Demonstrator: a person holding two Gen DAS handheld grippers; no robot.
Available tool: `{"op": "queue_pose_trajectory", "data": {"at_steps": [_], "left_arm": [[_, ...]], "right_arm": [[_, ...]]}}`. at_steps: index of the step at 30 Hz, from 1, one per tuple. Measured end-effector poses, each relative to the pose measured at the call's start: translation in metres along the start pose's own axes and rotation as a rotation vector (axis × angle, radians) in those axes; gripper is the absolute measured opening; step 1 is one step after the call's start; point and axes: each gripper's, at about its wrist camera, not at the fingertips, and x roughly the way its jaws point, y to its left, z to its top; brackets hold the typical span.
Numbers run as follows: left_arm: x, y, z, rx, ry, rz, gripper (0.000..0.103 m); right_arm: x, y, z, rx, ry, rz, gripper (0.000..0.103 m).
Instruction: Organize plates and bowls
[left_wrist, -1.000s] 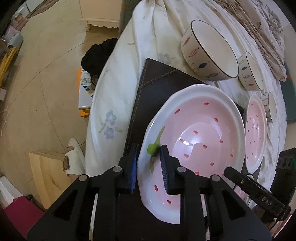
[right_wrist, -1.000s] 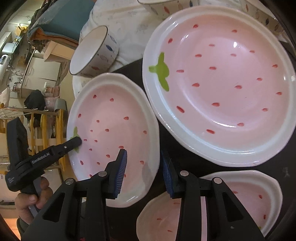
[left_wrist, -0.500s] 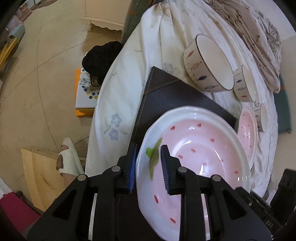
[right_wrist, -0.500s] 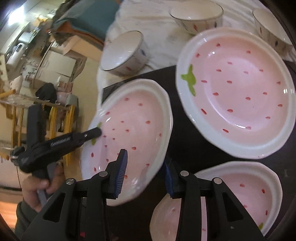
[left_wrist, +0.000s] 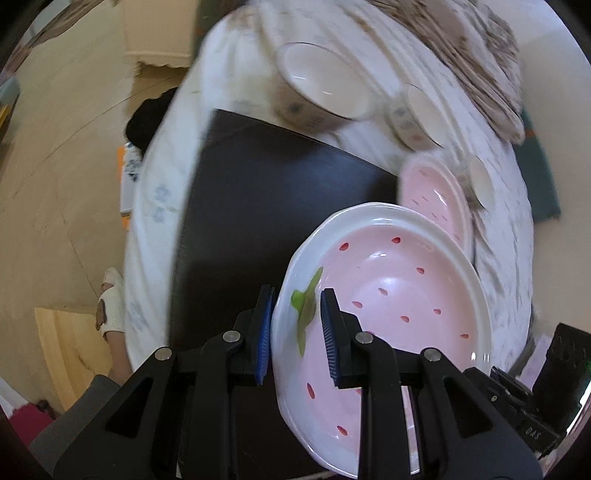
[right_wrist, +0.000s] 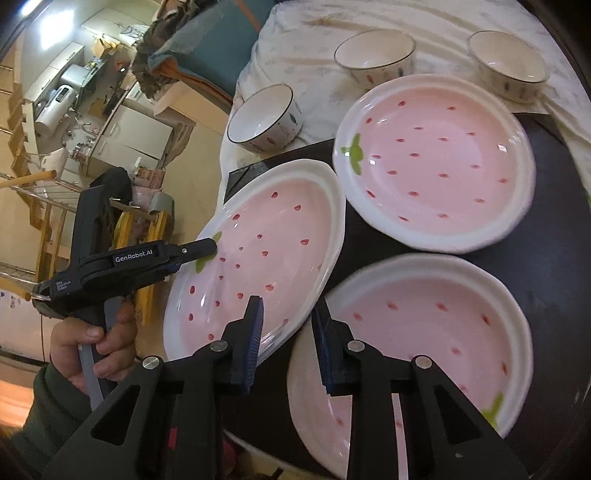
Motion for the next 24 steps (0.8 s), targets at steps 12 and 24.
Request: {"op": "queue_pose_trajectory", "data": {"at_steps": [12, 24], "left_arm": [[0.038, -0.063, -0.052, 0.149, 0.103, 0.038, 0.022], [0.070, -0.104, -0.071, 0.299, 0.111, 0.179, 0.022]], "right_arm": [[-0.070, -0.038, -0.063, 0.086, -0.078, 0.011, 0.029], [-0.061, -0.084, -0.089, 0.132, -0.057, -0.069, 0.028]]}}
